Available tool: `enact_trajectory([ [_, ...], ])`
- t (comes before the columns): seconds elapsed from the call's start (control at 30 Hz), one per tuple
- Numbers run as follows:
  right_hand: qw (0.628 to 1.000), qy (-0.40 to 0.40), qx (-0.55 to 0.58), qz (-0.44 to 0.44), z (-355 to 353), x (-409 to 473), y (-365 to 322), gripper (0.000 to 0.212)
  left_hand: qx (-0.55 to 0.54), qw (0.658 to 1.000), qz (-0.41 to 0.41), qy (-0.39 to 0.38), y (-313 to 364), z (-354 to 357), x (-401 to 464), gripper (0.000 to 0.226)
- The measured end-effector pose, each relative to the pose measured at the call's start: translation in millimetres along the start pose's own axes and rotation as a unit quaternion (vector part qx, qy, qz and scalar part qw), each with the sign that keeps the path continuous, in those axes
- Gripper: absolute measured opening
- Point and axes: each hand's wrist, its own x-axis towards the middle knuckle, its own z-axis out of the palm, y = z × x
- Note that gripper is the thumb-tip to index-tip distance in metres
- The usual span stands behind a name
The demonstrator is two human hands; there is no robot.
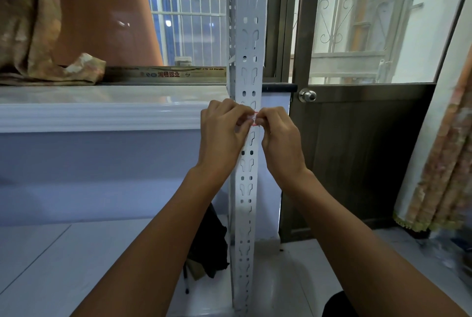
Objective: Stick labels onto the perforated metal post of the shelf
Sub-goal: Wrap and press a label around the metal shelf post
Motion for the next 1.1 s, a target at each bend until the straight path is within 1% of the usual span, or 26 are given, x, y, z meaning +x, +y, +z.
enact_trajectory([
  [0.13, 0.998, -0.04, -0.037, 0.02, 0.5, 3.9, 2.1, 0.016, 0.006, 1.0, 0.004, 0.011, -0.5, 2.3, -2.0, 0.012],
  [0.23, 0.994, -0.068, -0.081, 0.012, 1.0, 4.9, 6.1, 0.018, 0.007, 1.0, 0.005, 0.021, -1.5, 4.7, -3.6, 0.012],
  [0.3, 0.995, -0.058, -0.084, -0.004, 0.0, 3.4, 6.9, 0.016, 0.005, 1.0, 0.007, 0.021, -2.1, 5.4, -4.8, 0.012],
  [0.37, 0.997, -0.033, -0.062, -0.021, -1.6, 0.9, 5.8, 0.01, 0.008, 1.0, 0.011, 0.019, -3.1, 5.4, -5.3, 0.012],
  [0.5, 0.998, -0.018, -0.037, -0.053, -4.2, -3.8, 5.5, 0.011, 0.01, 0.999, 0.024, 0.023, -5.5, 5.3, -5.5, 0.013],
  [0.6, 0.998, -0.008, -0.016, -0.054, -3.5, -4.9, 4.2, 0.012, 0.009, 0.999, 0.024, 0.023, -5.2, 5.1, -5.6, 0.014],
  [0.73, 0.999, -0.013, -0.009, -0.032, 2.7, -7.3, 5.2, 0.015, 0.014, 1.0, 0.024, 0.015, -4.6, 4.1, -5.3, 0.014],
  [0.87, 0.999, -0.028, -0.019, -0.014, 7.7, -10.7, -1.9, 0.025, 0.015, 1.0, 0.023, 0.014, -4.1, 4.0, -5.4, 0.013],
  [0.9, 0.999, -0.038, -0.011, 0.0, 7.2, -11.7, -4.4, 0.024, 0.016, 0.999, 0.025, 0.014, -4.0, 4.0, -5.0, 0.013],
  [0.97, 0.997, -0.053, 0.021, 0.056, 3.4, -12.4, -7.6, 0.016, 0.017, 0.999, 0.026, 0.013, -5.0, 3.4, -4.1, 0.014],
  [1.03, 0.992, -0.044, 0.058, 0.099, 0.7, -12.1, -4.3, 0.005, 0.017, 0.999, 0.029, 0.01, -6.4, 1.7, -3.3, 0.014],
  [1.07, 0.991, -0.028, 0.065, 0.109, -1.6, -11.6, -3.5, 0.006, 0.017, 0.999, 0.032, 0.008, -6.6, 1.2, -3.3, 0.013],
  [1.1, 0.992, -0.016, 0.065, 0.111, -3.6, -10.9, -2.6, 0.014, 0.016, 0.999, 0.033, 0.007, -6.7, 0.9, -3.2, 0.013],
])
